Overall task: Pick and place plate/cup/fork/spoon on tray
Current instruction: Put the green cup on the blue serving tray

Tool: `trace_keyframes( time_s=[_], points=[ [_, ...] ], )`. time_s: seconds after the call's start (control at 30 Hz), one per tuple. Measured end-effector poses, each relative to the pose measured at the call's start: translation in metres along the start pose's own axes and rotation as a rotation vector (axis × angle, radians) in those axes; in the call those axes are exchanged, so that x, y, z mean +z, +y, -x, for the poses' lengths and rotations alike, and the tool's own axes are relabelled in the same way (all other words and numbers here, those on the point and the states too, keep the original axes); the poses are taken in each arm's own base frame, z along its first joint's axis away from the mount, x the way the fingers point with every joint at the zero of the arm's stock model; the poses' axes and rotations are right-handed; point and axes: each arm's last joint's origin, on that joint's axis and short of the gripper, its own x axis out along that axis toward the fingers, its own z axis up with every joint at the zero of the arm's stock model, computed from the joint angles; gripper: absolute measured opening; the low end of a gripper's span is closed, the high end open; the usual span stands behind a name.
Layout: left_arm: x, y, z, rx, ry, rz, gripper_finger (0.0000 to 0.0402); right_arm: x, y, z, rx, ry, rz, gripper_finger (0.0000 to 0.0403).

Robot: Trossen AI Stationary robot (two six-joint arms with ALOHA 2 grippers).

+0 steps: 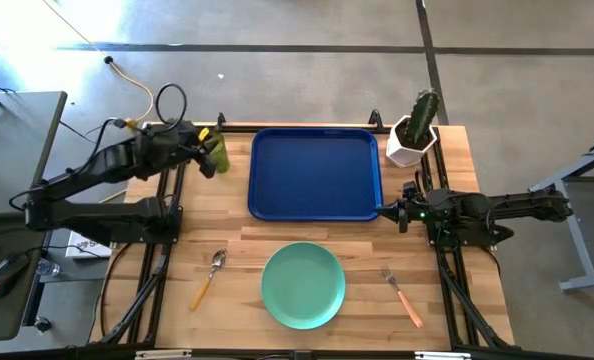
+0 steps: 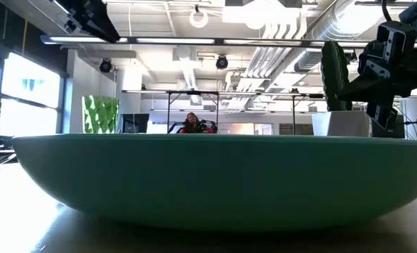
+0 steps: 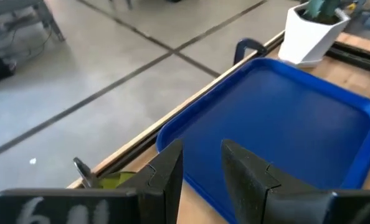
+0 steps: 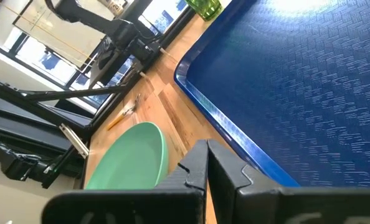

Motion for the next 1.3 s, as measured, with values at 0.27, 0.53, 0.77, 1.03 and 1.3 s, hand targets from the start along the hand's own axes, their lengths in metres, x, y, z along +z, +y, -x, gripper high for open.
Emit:
trace_keyframes(
  time_s=[0.27, 0.53, 0.77, 1.03, 1.3],
  points=[
    [0.011, 0.01, -0.024, 0.067, 0.088, 0.056, 0.0099, 0.001, 0.002, 0.0, 0.016, -0.014, -0.006, 0.0],
    [0.022, 0.023, -0.038, 0.095, 0.27, 0.13, 0.0099, 0.001, 0.002, 0.0, 0.016, -0.015, -0.007, 0.0],
    [0.018, 0.03, -0.057, 0.087, 0.411, 0.163, 0.0099, 0.001, 0.002, 0.0, 0.016, -0.014, -0.025, 0.0],
    [0.011, 0.029, -0.078, 0.094, 0.524, 0.181, 0.0099, -0.001, -0.001, 0.0, -0.008, 0.008, -0.056, 0.0],
    [0.006, 0.027, -0.094, 0.12, 0.58, 0.222, 0.0099, -0.001, -0.001, 0.0, -0.013, 0.004, -0.046, 0.0]
  ],
)
